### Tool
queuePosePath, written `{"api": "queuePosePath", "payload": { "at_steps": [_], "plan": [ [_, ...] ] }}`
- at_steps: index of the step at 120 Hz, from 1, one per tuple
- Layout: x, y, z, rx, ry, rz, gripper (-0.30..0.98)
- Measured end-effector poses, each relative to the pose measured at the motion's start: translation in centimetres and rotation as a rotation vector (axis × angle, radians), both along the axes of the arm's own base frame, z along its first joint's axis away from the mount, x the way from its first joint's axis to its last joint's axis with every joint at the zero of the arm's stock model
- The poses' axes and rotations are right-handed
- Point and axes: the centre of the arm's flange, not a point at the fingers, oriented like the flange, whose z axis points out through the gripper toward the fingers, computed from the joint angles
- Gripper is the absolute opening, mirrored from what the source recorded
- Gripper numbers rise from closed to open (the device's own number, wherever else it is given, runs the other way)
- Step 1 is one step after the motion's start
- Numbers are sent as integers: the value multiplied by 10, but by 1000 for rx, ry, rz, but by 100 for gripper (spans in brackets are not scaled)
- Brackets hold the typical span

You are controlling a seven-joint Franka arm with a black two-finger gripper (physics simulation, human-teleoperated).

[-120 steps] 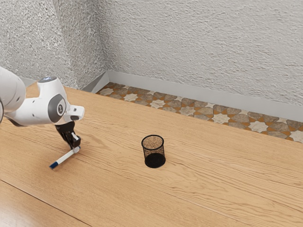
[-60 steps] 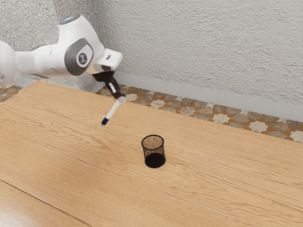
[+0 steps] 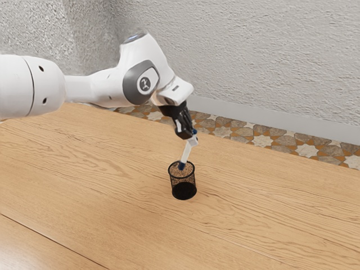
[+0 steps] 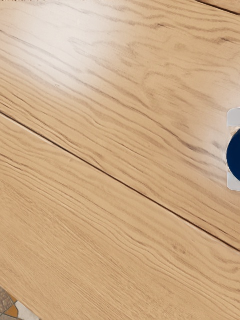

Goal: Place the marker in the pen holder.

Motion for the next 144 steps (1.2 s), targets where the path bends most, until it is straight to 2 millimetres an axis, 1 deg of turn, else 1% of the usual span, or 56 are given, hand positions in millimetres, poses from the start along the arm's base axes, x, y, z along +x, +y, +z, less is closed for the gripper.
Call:
{"api": "queuePosePath", "payload": {
  "at_steps": [8, 16, 24, 32, 44, 60, 67, 73, 80, 94, 98, 102, 108, 112, 115, 121, 127, 132, 140, 144],
  "plan": [
    [1, 0, -6, -2, 5, -13, -9],
    [3, 6, -11, 0, 8, -19, -8],
    [14, 6, -16, 1, 1, -29, -8],
    [20, 7, -26, 4, 8, -40, -8],
    [27, 20, -46, 12, 29, -38, -8],
    [30, 23, -62, 15, 46, -52, -8],
    [30, 23, -73, 17, 59, -59, -6],
    [30, 23, -81, 17, 71, -64, -2],
    [30, 23, -85, 16, 80, -71, 6],
    [29, 23, -85, 4, 83, -81, 31],
    [28, 23, -77, 0, 78, -85, 36],
    [25, 23, -61, -5, 68, -92, 41],
    [17, 29, -29, -10, 56, -98, 47],
    [10, 39, -5, -4, 51, -99, 50],
    [3, 46, 17, 8, 47, -102, 52],
    [-13, 72, 57, 31, 46, -88, 55],
    [-28, 104, 89, 56, 52, -57, 58],
    [-40, 124, 108, 83, 63, -37, 60],
    [-54, 150, 125, 131, 89, -7, 62],
    [-62, 161, 138, 164, 92, 7, 63]
  ]
}}
